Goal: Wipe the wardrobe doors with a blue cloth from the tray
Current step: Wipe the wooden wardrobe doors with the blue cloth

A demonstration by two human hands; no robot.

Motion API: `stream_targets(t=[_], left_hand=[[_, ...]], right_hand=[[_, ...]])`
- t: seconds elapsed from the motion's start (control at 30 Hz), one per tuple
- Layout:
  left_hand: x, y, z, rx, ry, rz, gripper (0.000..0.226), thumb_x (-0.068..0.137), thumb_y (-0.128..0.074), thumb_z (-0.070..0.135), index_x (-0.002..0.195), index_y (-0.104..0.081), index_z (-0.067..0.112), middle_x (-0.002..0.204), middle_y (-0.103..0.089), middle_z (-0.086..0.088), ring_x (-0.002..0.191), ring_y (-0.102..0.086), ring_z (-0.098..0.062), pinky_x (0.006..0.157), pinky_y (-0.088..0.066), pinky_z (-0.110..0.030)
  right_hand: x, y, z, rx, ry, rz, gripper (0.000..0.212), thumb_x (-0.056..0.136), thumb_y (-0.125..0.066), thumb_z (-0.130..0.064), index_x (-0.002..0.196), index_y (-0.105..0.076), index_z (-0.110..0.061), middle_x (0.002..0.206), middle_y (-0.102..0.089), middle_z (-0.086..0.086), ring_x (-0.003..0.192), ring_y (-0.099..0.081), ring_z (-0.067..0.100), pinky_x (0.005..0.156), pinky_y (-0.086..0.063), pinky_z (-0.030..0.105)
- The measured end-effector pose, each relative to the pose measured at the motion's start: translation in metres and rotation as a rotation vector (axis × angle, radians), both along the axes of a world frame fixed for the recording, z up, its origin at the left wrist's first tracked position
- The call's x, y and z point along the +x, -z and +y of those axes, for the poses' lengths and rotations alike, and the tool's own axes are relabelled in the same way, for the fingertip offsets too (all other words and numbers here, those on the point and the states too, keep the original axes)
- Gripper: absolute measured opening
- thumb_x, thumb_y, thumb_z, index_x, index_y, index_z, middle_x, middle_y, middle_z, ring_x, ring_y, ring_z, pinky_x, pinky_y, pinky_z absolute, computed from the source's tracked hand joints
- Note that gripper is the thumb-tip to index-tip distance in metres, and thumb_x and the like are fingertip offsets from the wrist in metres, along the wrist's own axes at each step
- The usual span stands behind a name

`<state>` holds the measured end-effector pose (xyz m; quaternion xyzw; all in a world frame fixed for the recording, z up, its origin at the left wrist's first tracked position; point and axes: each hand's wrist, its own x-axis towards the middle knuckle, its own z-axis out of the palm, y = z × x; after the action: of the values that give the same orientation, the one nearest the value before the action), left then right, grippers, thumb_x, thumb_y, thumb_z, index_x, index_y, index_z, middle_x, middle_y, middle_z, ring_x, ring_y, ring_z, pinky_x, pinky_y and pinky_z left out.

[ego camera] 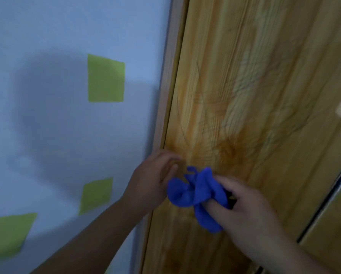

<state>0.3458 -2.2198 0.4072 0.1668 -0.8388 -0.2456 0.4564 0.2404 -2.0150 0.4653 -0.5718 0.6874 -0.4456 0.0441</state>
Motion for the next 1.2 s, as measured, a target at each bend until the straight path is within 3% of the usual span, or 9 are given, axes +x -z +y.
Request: stream_targets(t=[0.13, 0.27, 0.37, 0.57, 0.73, 0.9, 1.03, 1.13, 1.2], left_hand=[[-0.01, -0.056, -0.015, -0.102, 0.029, 0.142, 0.029, 0.091, -0.072, 0.019, 0.119, -0.069, 0.026, 0.117, -0.061, 0.017, 0.108, -0.063, -0.003, 0.093, -0.054, -0.027], [-0.008, -0.097, -0.017, -0.145, 0.009, 0.229, 0.031, 0.095, -0.052, 0.031, 0.117, -0.068, 0.018, 0.111, -0.061, 0.012, 0.103, -0.062, -0.008, 0.088, -0.052, -0.028], [-0.006, -0.12, -0.022, -0.2, -0.062, 0.268, 0.027, 0.1, -0.052, 0.022, 0.12, -0.069, 0.015, 0.121, -0.063, 0.005, 0.115, -0.06, -0.011, 0.098, -0.052, -0.035], [-0.011, -0.147, -0.034, -0.224, -0.14, 0.355, 0.035, 0.098, -0.052, 0.009, 0.128, -0.068, 0.018, 0.141, -0.054, 0.003, 0.135, -0.051, -0.011, 0.114, -0.045, -0.03], [-0.02, -0.148, -0.044, -0.191, -0.103, 0.371, 0.042, 0.099, -0.051, 0.004, 0.136, -0.063, 0.019, 0.141, -0.054, 0.006, 0.133, -0.052, -0.008, 0.112, -0.047, -0.028], [-0.024, -0.141, -0.051, -0.201, -0.114, 0.392, 0.041, 0.101, -0.049, 0.002, 0.137, -0.062, 0.016, 0.136, -0.06, 0.004, 0.128, -0.055, -0.007, 0.108, -0.036, -0.006], [-0.025, -0.138, -0.053, -0.111, -0.071, 0.386, 0.042, 0.104, -0.042, 0.009, 0.14, -0.058, 0.023, 0.139, -0.061, 0.009, 0.128, -0.054, -0.002, 0.11, -0.043, -0.018], [-0.024, -0.132, -0.054, -0.071, -0.062, 0.372, 0.049, 0.102, -0.037, 0.015, 0.147, -0.052, 0.028, 0.143, -0.057, 0.014, 0.129, -0.049, 0.007, 0.107, -0.036, -0.006], [-0.024, -0.129, -0.053, -0.074, -0.037, 0.376, 0.05, 0.101, -0.038, 0.013, 0.147, -0.052, 0.029, 0.145, -0.057, 0.015, 0.133, -0.049, 0.006, 0.109, -0.035, -0.005]], right_hand=[[0.001, -0.067, -0.021, -0.098, 0.084, 0.171, 0.022, 0.08, -0.074, -0.034, 0.098, -0.072, -0.047, 0.099, -0.067, -0.024, 0.092, -0.062, -0.007, 0.073, -0.043, 0.003], [0.002, -0.124, -0.04, -0.182, 0.181, 0.394, 0.013, 0.083, -0.071, -0.034, 0.096, -0.072, -0.037, 0.09, -0.065, -0.017, 0.089, -0.058, -0.008, 0.067, -0.042, 0.008], [0.001, -0.164, -0.053, -0.246, 0.272, 0.56, 0.013, 0.085, -0.066, -0.037, 0.093, -0.069, -0.027, 0.086, -0.062, -0.012, 0.083, -0.057, 0.002, 0.062, -0.044, 0.022], [0.003, -0.229, -0.081, -0.317, 0.409, 0.847, 0.003, 0.089, -0.061, -0.026, 0.086, -0.061, -0.025, 0.088, -0.05, -0.009, 0.07, -0.052, 0.009, 0.056, -0.035, 0.021], [0.002, -0.245, -0.11, -0.348, 0.523, 1.12, 0.017, 0.089, -0.061, -0.016, 0.104, -0.065, -0.008, 0.103, -0.055, 0.009, 0.093, -0.055, 0.024, 0.071, -0.048, 0.035], [0.0, -0.211, -0.13, -0.217, 0.628, 1.274, 0.021, 0.088, -0.063, -0.012, 0.108, -0.065, -0.009, 0.113, -0.055, 0.011, 0.107, -0.051, 0.03, 0.074, -0.047, 0.035], [0.002, -0.125, -0.137, -0.119, 0.458, 1.323, 0.029, 0.071, -0.077, -0.011, 0.1, -0.074, -0.007, 0.098, -0.063, 0.011, 0.09, -0.06, 0.028, 0.068, -0.055, 0.037], [0.0, -0.055, -0.137, 0.006, 0.319, 1.29, 0.019, 0.067, -0.077, -0.014, 0.086, -0.078, -0.01, 0.087, -0.064, 0.005, 0.079, -0.061, 0.023, 0.06, -0.054, 0.033], [-0.001, -0.023, -0.135, 0.119, 0.243, 1.316, 0.02, 0.062, -0.086, -0.016, 0.08, -0.078, -0.011, 0.081, -0.063, 0.002, 0.075, -0.061, 0.022, 0.058, -0.054, 0.032]])
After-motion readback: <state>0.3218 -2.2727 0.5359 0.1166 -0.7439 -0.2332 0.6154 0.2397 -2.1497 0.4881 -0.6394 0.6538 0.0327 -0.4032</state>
